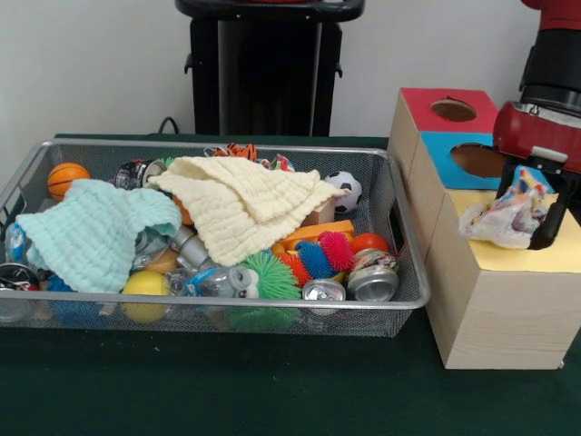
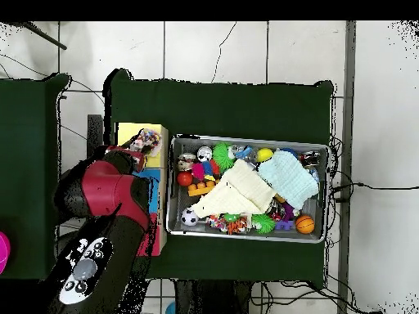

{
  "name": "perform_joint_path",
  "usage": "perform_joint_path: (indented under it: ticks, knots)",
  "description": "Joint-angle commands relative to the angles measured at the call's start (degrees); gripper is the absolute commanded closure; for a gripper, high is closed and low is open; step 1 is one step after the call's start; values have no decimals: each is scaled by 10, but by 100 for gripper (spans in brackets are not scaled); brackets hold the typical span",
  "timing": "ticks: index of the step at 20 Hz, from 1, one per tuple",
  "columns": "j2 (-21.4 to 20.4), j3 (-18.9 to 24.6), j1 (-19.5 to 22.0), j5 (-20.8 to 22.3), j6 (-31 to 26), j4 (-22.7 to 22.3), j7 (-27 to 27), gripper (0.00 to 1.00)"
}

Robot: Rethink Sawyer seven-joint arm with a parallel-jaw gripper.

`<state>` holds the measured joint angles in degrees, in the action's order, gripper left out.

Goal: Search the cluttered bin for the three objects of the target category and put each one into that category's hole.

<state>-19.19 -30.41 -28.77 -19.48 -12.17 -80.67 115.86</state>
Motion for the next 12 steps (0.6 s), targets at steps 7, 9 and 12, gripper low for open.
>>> perform_joint_path:
  ticks: [7,9,12]
  knots:
    - [20,82,22,-12,3,-46,110,0]
    - [16,84,24,-10,2,-47,106,0]
    - [10,81,23,-9,-7,-46,103,0]
